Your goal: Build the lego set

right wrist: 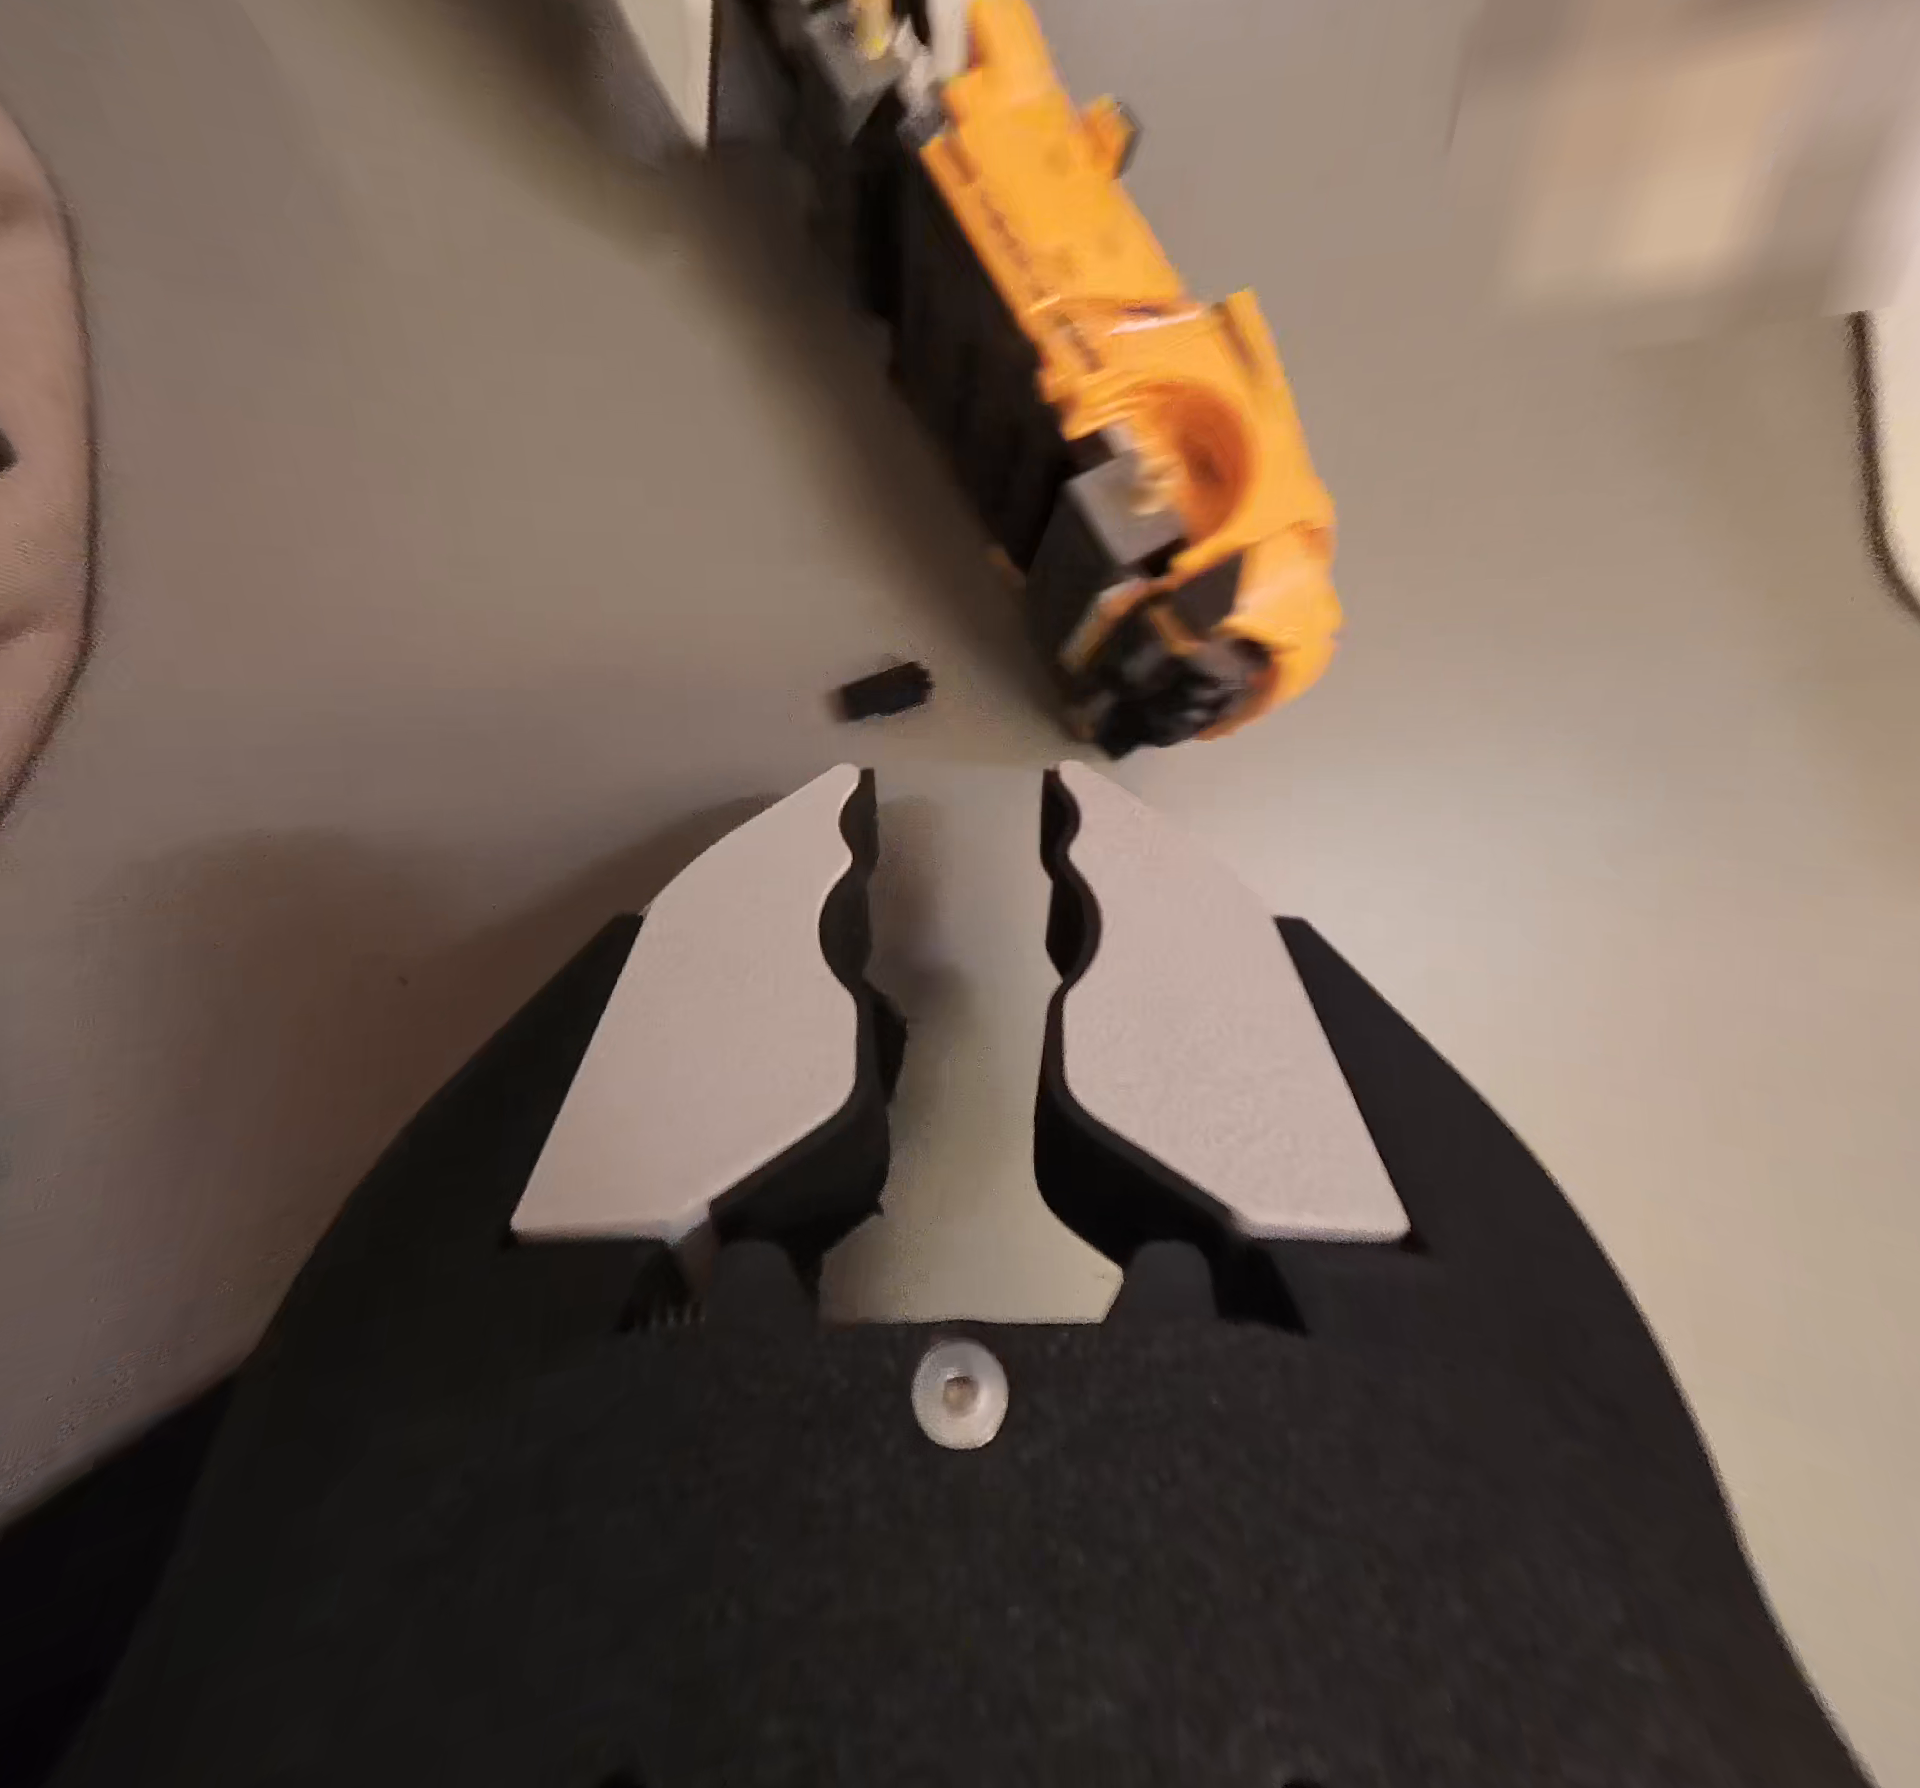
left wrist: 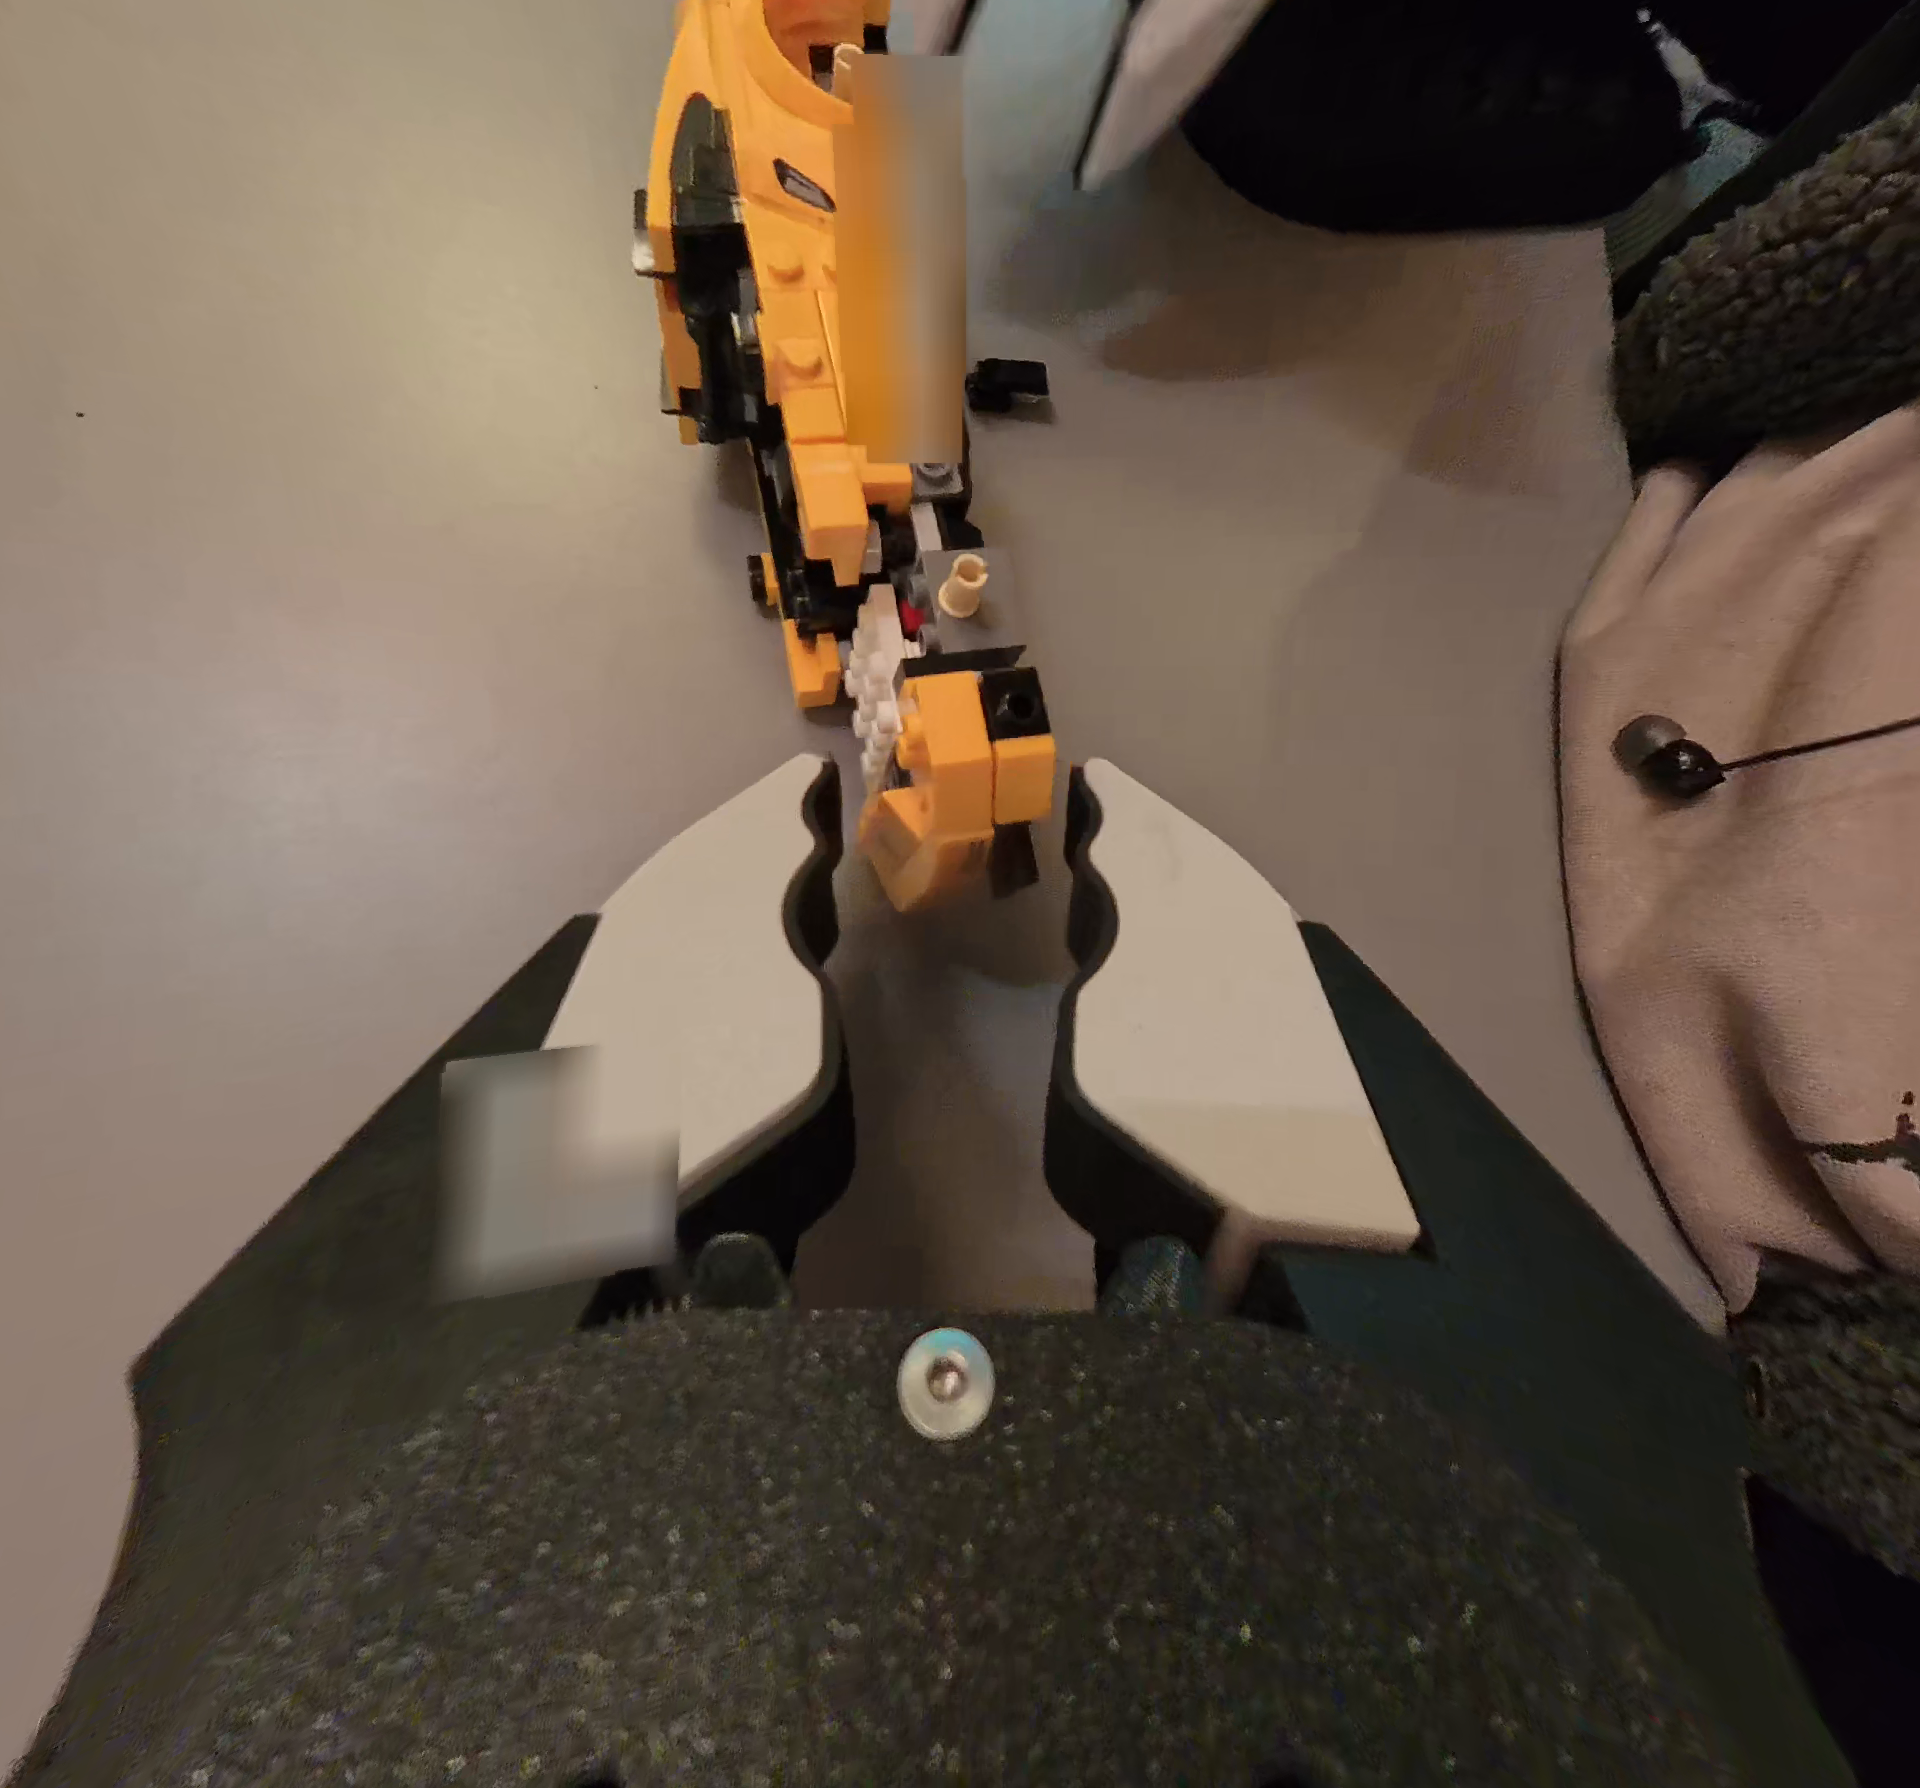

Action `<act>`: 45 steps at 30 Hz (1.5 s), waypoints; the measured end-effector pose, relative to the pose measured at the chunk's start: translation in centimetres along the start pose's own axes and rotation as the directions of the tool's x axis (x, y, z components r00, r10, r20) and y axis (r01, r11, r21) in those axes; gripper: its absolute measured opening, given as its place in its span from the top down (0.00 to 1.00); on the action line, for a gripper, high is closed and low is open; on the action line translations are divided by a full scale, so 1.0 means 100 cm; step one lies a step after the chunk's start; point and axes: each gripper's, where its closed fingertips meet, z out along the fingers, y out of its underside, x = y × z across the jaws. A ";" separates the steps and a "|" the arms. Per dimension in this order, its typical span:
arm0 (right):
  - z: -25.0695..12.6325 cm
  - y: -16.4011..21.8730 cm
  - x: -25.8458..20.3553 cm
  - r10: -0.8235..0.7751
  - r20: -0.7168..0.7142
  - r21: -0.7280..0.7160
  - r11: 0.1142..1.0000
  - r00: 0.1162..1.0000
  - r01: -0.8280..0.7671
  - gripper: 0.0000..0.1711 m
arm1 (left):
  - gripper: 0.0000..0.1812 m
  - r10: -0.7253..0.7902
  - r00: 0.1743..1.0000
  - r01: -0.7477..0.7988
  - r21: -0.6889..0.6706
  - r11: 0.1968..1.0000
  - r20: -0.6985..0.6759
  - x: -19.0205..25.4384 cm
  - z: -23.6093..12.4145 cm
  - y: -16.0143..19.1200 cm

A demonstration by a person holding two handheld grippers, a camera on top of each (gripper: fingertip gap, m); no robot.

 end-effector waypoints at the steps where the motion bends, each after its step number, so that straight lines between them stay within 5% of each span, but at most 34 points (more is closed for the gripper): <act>1: 0.009 0.005 -0.006 -0.004 -0.021 -0.035 0.999 1.000 0.004 0.82 | 0.76 0.002 1.000 -0.002 0.009 1.000 -0.010 0.001 -0.002 -0.001; 13: 0.035 -0.004 -0.020 0.046 0.019 -0.013 0.999 0.999 -0.046 0.89 | 0.75 0.112 0.993 -0.116 0.084 0.990 0.041 0.009 -0.017 -0.020; 16: 0.015 -0.037 -0.027 0.090 0.075 0.251 0.962 0.993 -0.106 0.89 | 0.78 0.115 0.993 -0.118 0.131 0.984 0.031 0.016 -0.020 -0.029; 19: -0.022 -0.078 -0.033 0.092 0.129 0.536 0.831 0.987 -0.147 0.89 | 0.79 0.103 0.995 -0.104 0.200 0.974 0.017 0.022 -0.026 -0.041; 25: -0.053 -0.106 -0.046 0.056 0.174 0.690 0.705 0.983 -0.162 0.89 | 0.80 0.099 0.995 -0.102 0.242 0.965 0.022 0.027 -0.033 -0.050; 31: -0.050 -0.127 -0.063 -0.046 0.112 0.694 0.719 0.993 -0.044 0.89 | 0.84 0.076 0.958 0.038 0.385 0.922 -0.277 0.077 -0.036 -0.073; 37: -0.042 -0.148 -0.078 -0.178 0.057 0.682 0.726 0.982 0.092 0.89 | 0.84 0.020 0.796 0.309 0.433 0.847 -0.606 0.104 -0.057 -0.091; 45: -0.036 -0.154 -0.082 -0.256 0.024 0.667 0.724 0.966 0.176 0.89 | 0.95 0.011 0.778 0.330 0.424 0.843 -0.628 0.104 -0.058 -0.090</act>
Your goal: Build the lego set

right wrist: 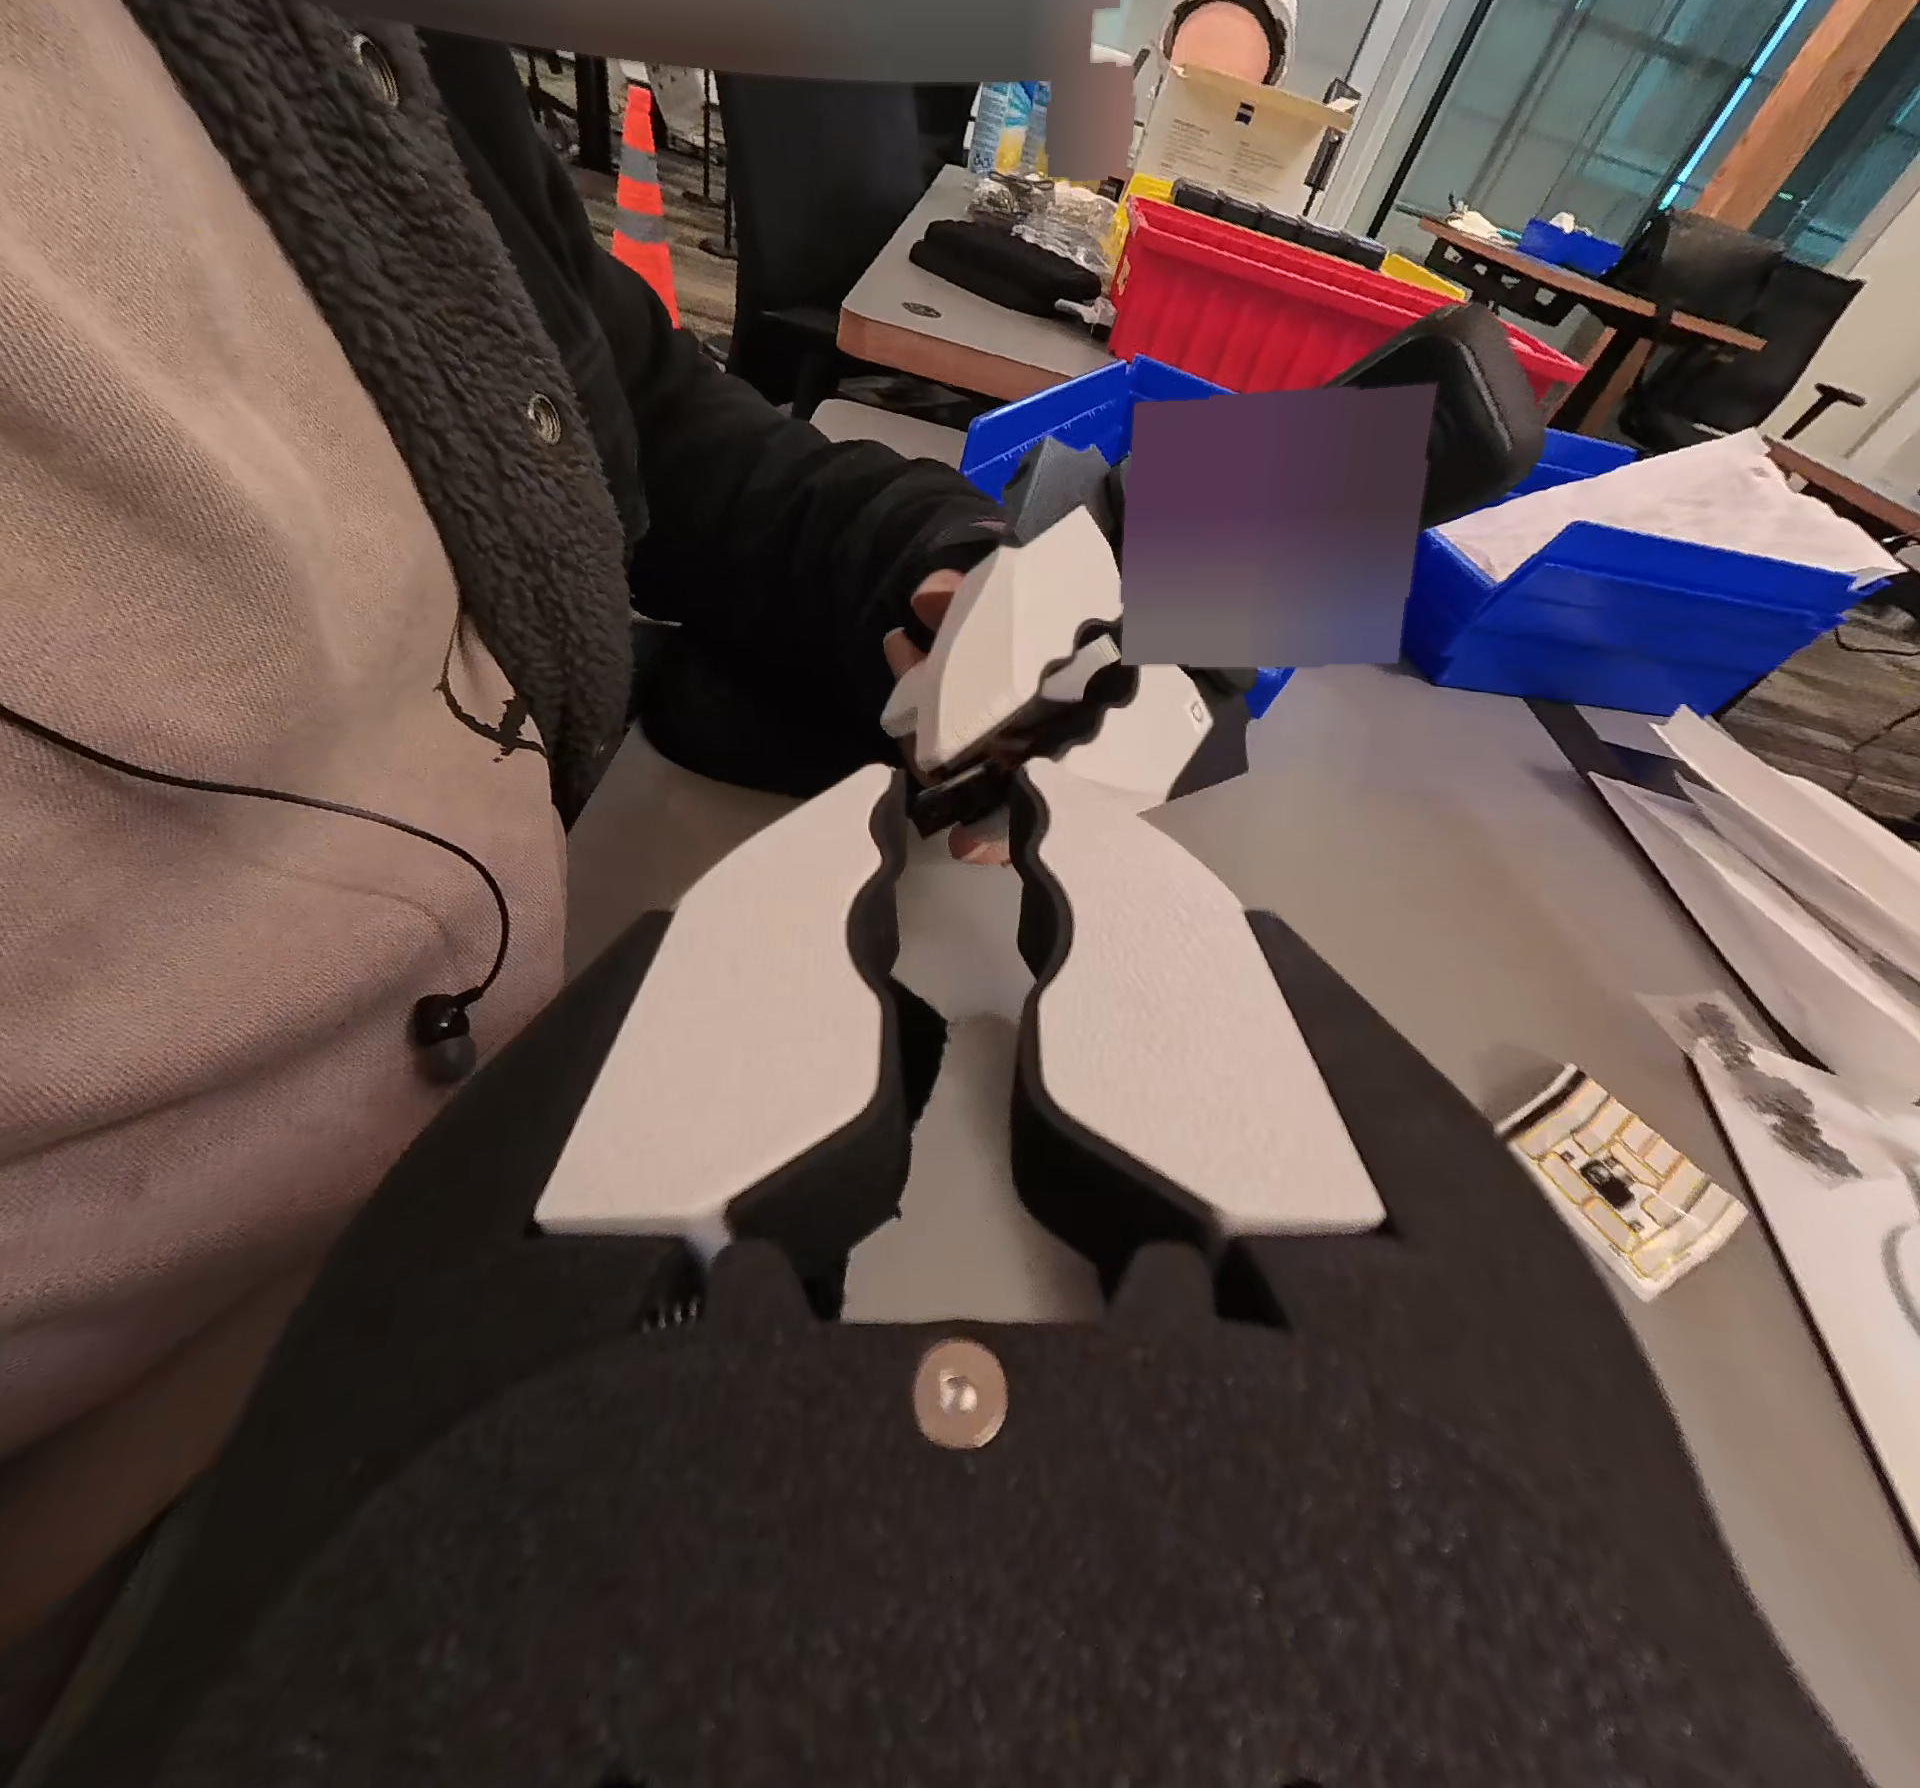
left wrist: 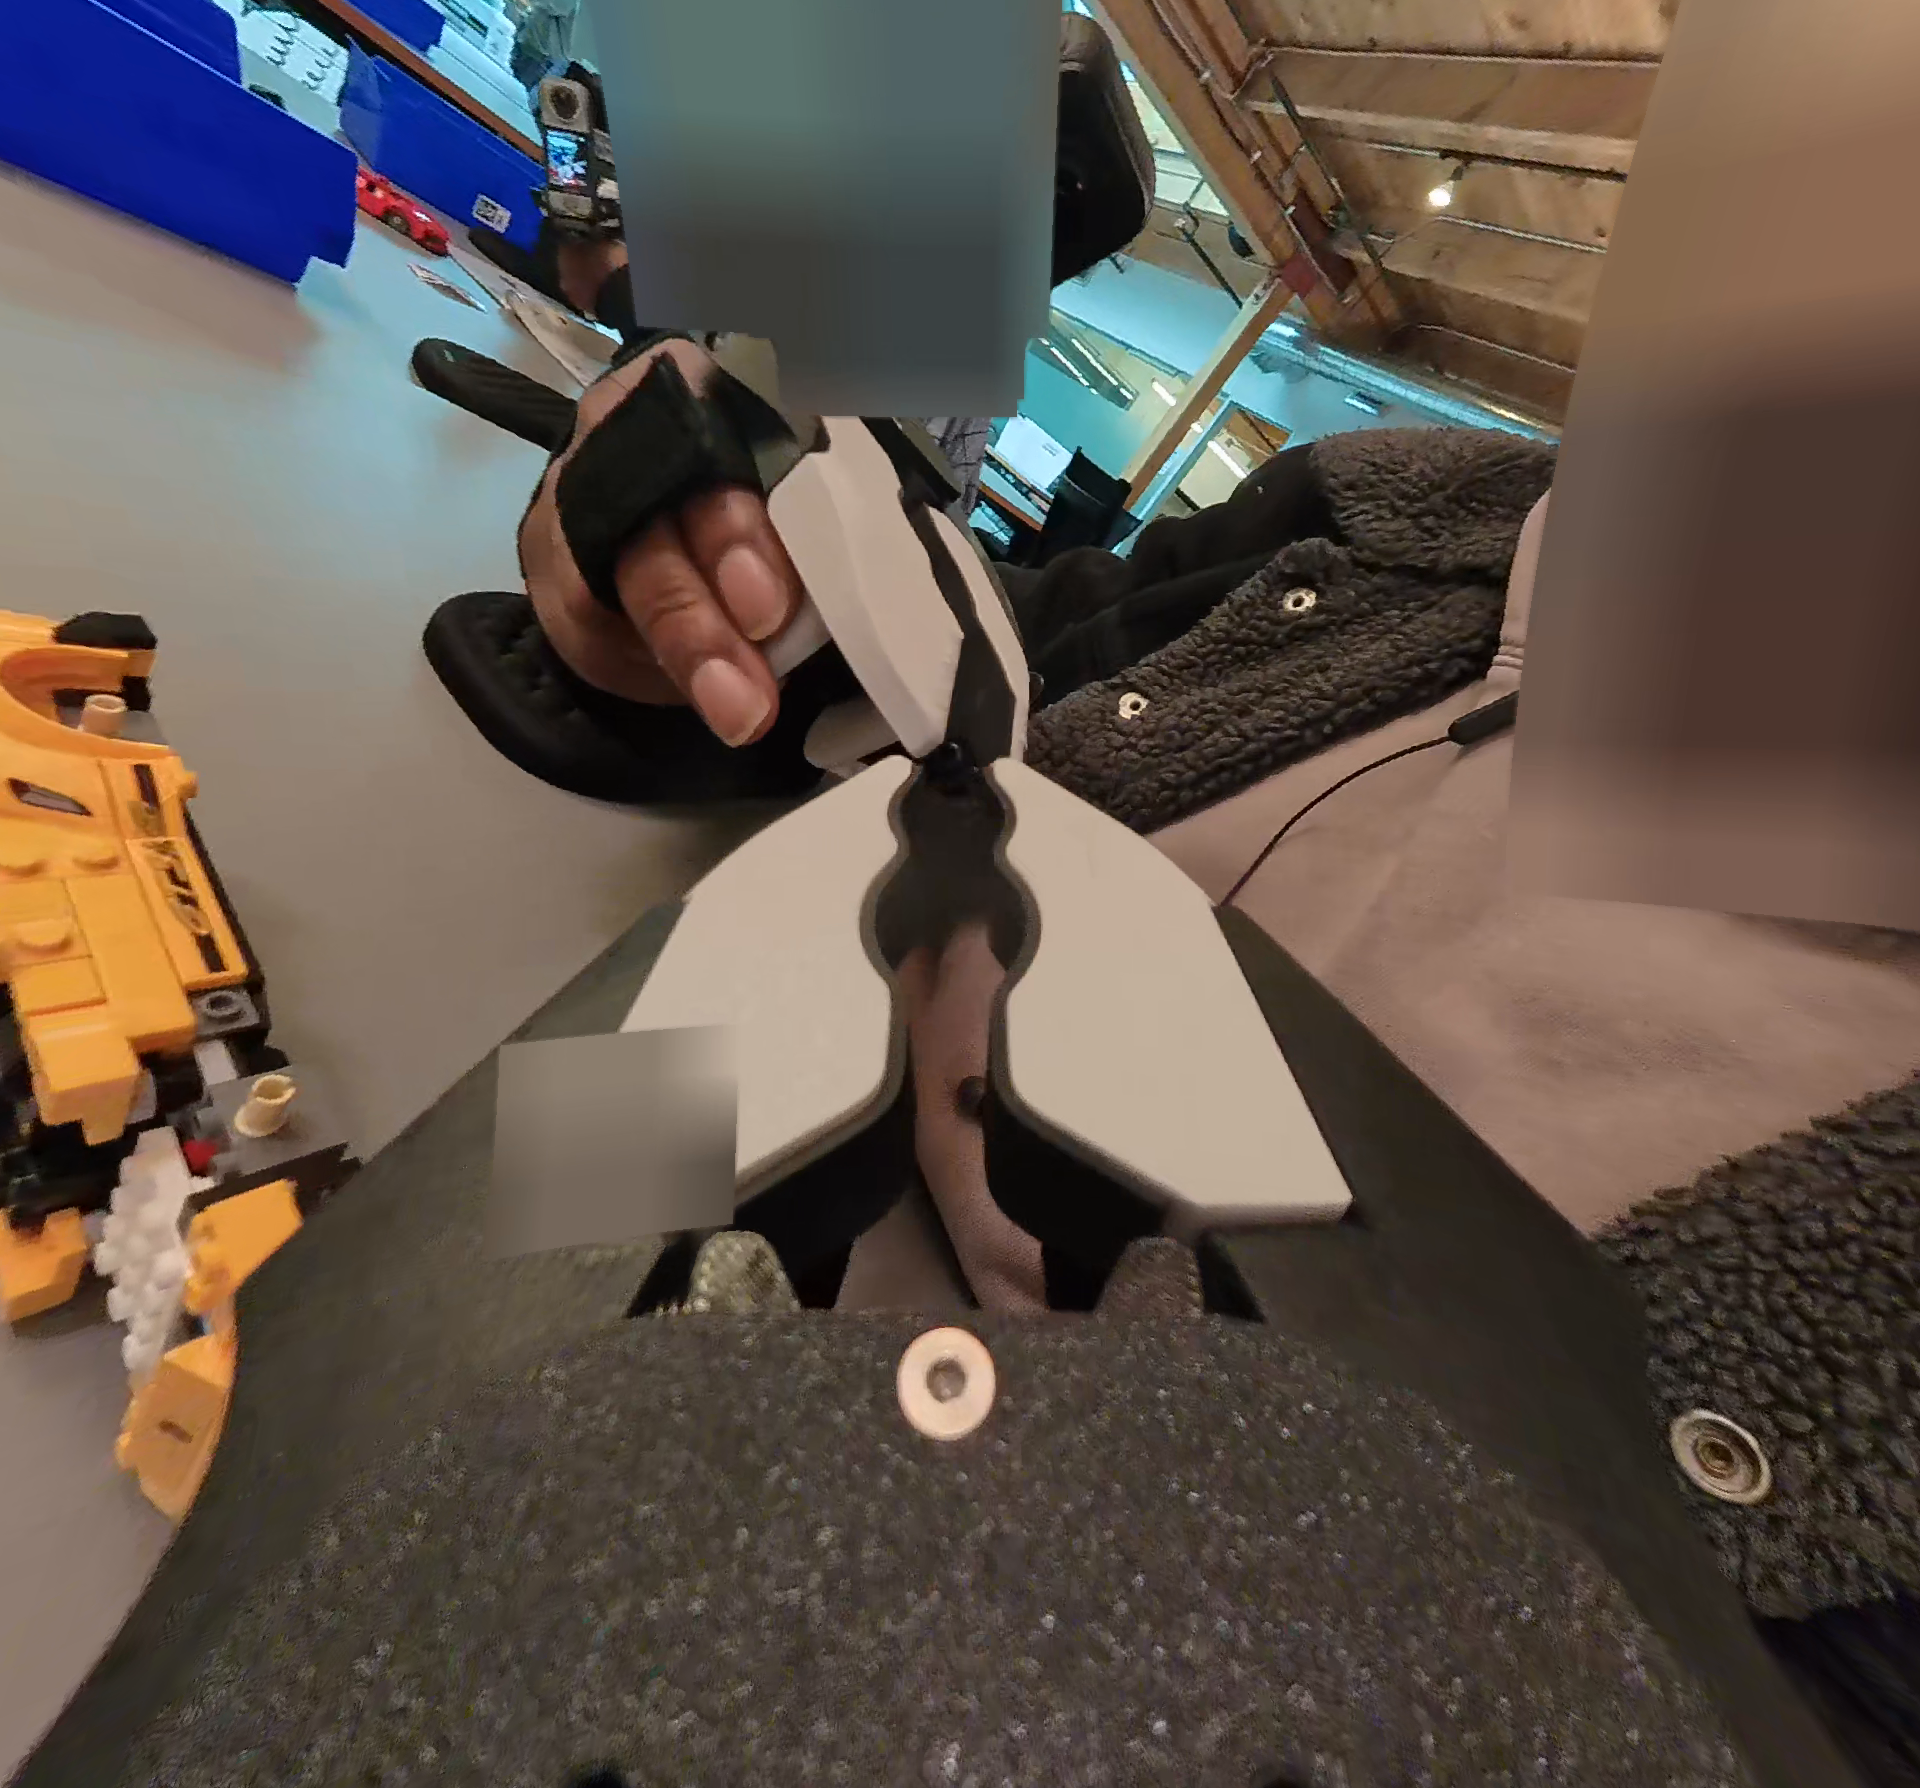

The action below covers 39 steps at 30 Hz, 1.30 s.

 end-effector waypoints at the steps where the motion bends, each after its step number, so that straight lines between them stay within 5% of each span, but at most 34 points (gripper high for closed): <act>1: 0.000 0.002 0.001 -0.007 -0.005 -0.009 1.000 1.000 0.007 0.89 | 0.95 0.002 1.000 -0.002 -0.003 1.000 0.012 -0.002 -0.001 0.000; 11: -0.002 0.019 0.011 0.065 -0.074 -0.080 0.994 0.995 -0.070 0.89 | 0.96 0.162 0.967 -0.149 -0.080 0.986 0.196 -0.023 -0.005 0.005; 25: -0.003 0.045 0.016 0.122 -0.091 -0.292 0.946 0.988 -0.143 0.93 | 0.96 0.572 0.722 -0.444 -0.372 0.815 0.389 -0.048 -0.009 0.017; 39: -0.004 0.046 0.014 0.061 -0.017 -0.333 0.941 0.998 -0.063 0.96 | 0.92 0.495 0.805 -0.406 -0.305 0.862 0.326 -0.043 -0.006 0.021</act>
